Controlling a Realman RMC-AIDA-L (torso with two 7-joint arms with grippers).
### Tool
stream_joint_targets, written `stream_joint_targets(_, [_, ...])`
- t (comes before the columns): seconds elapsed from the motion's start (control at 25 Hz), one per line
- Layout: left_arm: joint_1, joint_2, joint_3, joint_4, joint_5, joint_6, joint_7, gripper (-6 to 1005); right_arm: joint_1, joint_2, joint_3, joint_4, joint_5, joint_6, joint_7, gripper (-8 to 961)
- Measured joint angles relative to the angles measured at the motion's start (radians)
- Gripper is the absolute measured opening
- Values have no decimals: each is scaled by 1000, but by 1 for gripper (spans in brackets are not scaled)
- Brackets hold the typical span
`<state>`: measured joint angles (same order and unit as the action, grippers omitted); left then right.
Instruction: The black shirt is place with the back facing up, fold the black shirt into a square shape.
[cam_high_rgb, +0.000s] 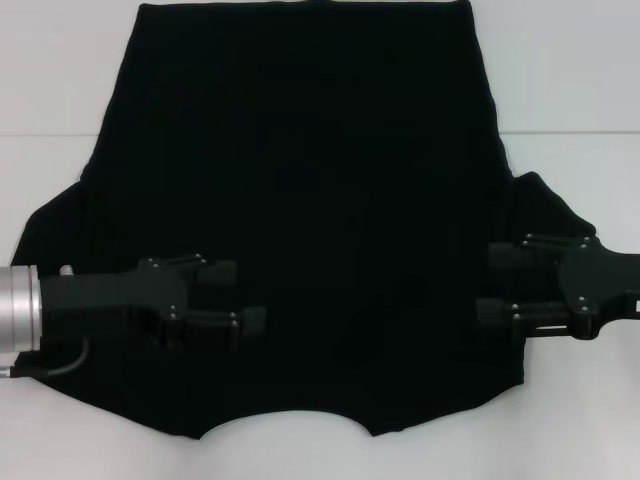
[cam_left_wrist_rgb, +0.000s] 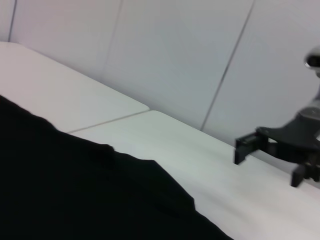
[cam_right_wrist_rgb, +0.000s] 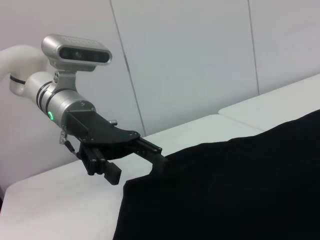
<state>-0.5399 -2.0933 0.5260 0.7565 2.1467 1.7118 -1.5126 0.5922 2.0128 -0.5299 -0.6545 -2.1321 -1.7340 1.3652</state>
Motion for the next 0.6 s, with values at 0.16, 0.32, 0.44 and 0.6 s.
stream_joint_targets(0.16, [0,3,-34,1,2,-22,-59,928,1,11,-7,-1,0,3,3,883])
stream_joint_targets(0.32, [3,11,-90,11,30,-38,-71,927,13,23,-11,1,0,7,2,884])
stream_joint_targets(0.44, [4,19,-145,16,53,-89,-90,927,29,30,-12,1,-2,9,2,883])
stream_joint_targets(0.6, [9,27,-178,35,97,-194,-170,926,46,35,-13,3,-3,11,3,883])
